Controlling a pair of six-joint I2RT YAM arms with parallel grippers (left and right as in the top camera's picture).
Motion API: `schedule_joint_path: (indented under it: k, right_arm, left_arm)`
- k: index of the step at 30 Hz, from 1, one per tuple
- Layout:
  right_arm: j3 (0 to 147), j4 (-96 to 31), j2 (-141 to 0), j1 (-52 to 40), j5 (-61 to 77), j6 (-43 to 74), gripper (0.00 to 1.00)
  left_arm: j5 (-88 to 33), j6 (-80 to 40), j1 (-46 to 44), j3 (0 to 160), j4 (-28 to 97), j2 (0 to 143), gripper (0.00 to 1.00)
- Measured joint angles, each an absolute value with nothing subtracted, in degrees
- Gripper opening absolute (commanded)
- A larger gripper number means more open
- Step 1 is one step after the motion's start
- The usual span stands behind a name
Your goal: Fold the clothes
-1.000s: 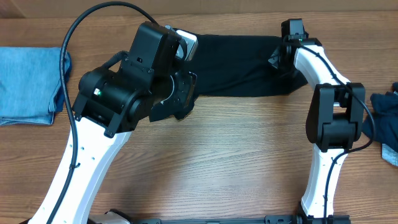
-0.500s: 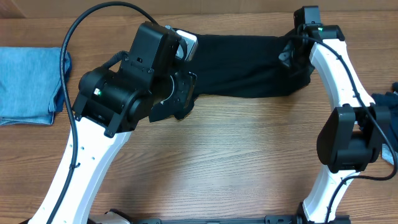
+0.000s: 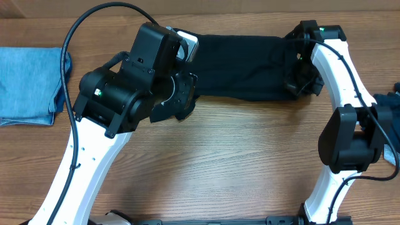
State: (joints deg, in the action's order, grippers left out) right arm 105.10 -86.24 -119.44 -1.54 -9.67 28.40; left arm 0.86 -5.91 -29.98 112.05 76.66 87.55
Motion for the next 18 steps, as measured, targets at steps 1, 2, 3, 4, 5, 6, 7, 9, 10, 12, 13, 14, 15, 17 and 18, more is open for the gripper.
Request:
schedule_joint_path:
  k: [1,2,3,4,5,6,7,9,10,12,13,14,15,17,18]
  right_arm:
    - [105.1,-87.2,-119.4,-1.5,-10.0,28.3,0.04]
    - [105.1,-87.8,-119.4,-1.5,-10.3,28.2,0.04]
    - [105.1,-88.8,-119.4,-1.5,-10.7,28.0,0.04]
    - [105.1,-89.6,-119.4,-1.5,-11.0,27.9,0.05]
    - [105.1,-90.1,-119.4,-1.5,-11.1,27.8,0.07]
    - [105.1,-90.5,-119.4,-1.5,-11.3,27.7,0.09]
    - [105.1,-91.2,-119.4,-1.5,-11.4,27.6,0.12]
    - [105.1,-93.1,-119.4,-1.5,-11.8,27.0,0.14]
    - [105.1,-93.7,-119.4,-1.6,-12.0,27.0,0.15]
    - [105.1,-95.3,-119.4,-1.6,-12.3,26.8,0.23]
    - [105.1,-95.9,-119.4,-1.7,-12.4,26.6,0.25]
    - [105.1,-96.2,-119.4,-1.8,-12.5,26.3,0.26]
    - [105.1,-96.7,-119.4,-1.9,-12.5,26.1,0.26]
    - [105.1,-97.0,-119.4,-2.3,-12.7,25.6,0.26]
    - [105.1,-97.1,-119.4,-2.5,-12.7,25.4,0.27]
  left_arm:
    - [0.9,-5.9,-30.0,112.0,76.7,87.5,0.57]
    - [0.9,-5.9,-30.0,112.0,76.7,87.5,0.57]
    - [0.9,-5.9,-30.0,112.0,76.7,87.5,0.58]
    - [0.9,-5.9,-30.0,112.0,76.7,87.5,0.59]
    - [0.8,-5.9,-30.0,112.0,76.7,87.5,0.60]
    - [0.9,-5.9,-30.0,112.0,76.7,87.5,0.61]
    - [0.9,-5.9,-30.0,112.0,76.7,87.5,0.61]
    - [0.9,-6.0,-30.0,112.0,76.7,87.5,0.62]
    - [0.9,-6.0,-30.0,112.0,76.7,87.5,0.62]
    - [0.9,-6.1,-30.0,112.0,76.7,87.5,0.63]
    - [0.9,-6.1,-30.0,112.0,76.7,87.5,0.63]
    - [0.9,-6.1,-30.0,112.0,76.7,87.5,0.63]
    - [0.9,-6.1,-30.0,112.0,76.9,87.5,0.63]
    - [0.9,-6.1,-30.0,112.0,77.5,87.5,0.62]
    - [0.9,-6.1,-30.0,112.0,77.8,87.5,0.60]
